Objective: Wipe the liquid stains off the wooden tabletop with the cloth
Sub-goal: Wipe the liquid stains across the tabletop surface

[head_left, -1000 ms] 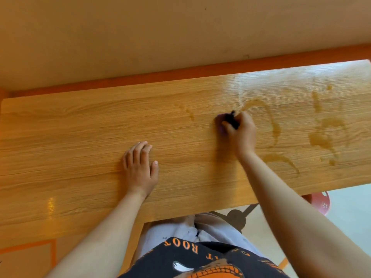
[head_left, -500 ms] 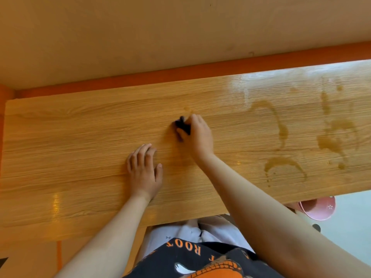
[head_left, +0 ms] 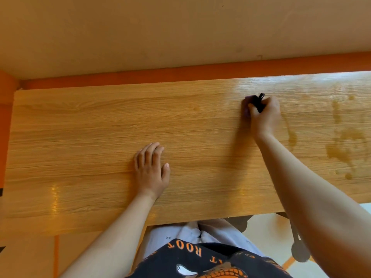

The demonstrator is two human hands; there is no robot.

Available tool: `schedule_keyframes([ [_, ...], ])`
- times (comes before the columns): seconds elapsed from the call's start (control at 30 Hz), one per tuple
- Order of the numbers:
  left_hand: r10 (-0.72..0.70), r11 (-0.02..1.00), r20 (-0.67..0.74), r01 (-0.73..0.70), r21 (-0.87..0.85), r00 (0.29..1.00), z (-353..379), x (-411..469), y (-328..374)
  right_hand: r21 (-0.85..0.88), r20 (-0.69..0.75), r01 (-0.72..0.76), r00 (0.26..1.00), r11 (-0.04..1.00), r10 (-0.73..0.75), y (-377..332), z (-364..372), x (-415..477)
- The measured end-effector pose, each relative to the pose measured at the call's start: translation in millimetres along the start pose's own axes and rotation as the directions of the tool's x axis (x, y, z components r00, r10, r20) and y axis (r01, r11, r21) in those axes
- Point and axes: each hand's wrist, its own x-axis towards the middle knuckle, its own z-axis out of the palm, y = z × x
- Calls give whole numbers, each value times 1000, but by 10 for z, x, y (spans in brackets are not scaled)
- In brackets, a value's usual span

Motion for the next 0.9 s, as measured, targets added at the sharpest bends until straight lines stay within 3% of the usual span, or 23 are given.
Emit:
schedule_keyframes([
  [0.07,-7,1000,7,7,-9,1000,6,0,2,22,11,19,1000,1000,-20,-149,125,-135],
  [0.17,-17,1000,26,17,-10,1000,-4,-2,6,56,147,164,974,985,-171,-488,446,-478],
  [0.27,-22,1000,45,22,9,999,-10,-7,-3,94,279,319,901,943,-332,-793,734,-820],
  [0.4,-17,1000,40,16,19,999,-18,0,4,125,343,440,822,889,-455,-937,866,-897],
  [0.47,-16,1000,37,16,15,999,-16,2,7,128,337,415,836,901,-433,-893,811,-743],
  [0.7,-13,1000,29,12,10,999,7,-7,-7,53,167,149,974,987,-156,-461,370,64],
  [0.9,-17,1000,33,17,2,999,-9,7,-4,17,60,28,998,999,-29,-262,172,220],
])
